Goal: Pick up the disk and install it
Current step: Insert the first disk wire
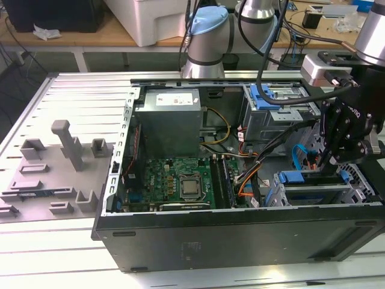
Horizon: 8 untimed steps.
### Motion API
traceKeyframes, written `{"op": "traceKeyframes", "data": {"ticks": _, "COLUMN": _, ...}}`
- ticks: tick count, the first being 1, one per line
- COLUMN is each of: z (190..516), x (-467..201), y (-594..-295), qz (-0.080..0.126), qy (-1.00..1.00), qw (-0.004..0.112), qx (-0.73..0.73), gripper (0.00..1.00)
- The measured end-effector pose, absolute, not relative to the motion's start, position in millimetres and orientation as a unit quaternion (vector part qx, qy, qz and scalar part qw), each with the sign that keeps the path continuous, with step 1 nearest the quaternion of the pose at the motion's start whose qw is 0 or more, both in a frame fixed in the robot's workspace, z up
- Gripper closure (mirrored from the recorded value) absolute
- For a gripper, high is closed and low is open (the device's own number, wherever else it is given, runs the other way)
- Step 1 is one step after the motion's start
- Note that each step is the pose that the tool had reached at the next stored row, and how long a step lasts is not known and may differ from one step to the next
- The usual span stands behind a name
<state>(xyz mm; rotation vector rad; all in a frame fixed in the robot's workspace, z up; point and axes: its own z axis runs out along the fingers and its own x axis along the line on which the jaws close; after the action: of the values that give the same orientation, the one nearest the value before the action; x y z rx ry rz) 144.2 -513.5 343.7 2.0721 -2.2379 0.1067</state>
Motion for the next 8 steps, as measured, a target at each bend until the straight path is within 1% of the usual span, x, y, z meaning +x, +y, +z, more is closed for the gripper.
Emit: {"op": "traceKeyframes", "data": {"ticks": 8, "z": 342.6, "x": 144.2, "y": -513.8, "qz": 0.035, "qy": -0.733, "qw": 0.045, "qx": 0.678, "gripper": 0.83}}
